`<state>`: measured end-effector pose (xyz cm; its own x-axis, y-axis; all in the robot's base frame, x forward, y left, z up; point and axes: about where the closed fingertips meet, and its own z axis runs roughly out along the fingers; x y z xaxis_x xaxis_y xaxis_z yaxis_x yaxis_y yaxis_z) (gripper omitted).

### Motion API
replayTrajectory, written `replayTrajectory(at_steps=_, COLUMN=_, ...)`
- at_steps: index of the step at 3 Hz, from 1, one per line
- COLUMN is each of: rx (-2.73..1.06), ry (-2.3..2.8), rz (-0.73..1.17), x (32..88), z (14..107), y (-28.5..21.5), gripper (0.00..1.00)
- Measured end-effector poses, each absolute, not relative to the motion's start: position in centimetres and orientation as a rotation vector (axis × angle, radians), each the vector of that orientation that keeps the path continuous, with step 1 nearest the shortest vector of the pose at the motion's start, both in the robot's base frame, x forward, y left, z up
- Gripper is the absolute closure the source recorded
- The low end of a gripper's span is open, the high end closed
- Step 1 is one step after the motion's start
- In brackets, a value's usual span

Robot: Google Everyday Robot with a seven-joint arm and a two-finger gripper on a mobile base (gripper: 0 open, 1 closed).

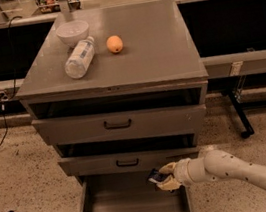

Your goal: Place rxbar blueberry into bottom drawer

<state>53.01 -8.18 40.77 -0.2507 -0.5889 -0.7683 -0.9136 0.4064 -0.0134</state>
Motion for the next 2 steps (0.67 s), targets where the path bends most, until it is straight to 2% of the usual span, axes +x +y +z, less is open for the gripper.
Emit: replayTrajectory(at_steps=2, rx=-1.287, ry=1.858, rz=0.548, x=56.2, z=36.4, y=-5.9, gripper=1.00)
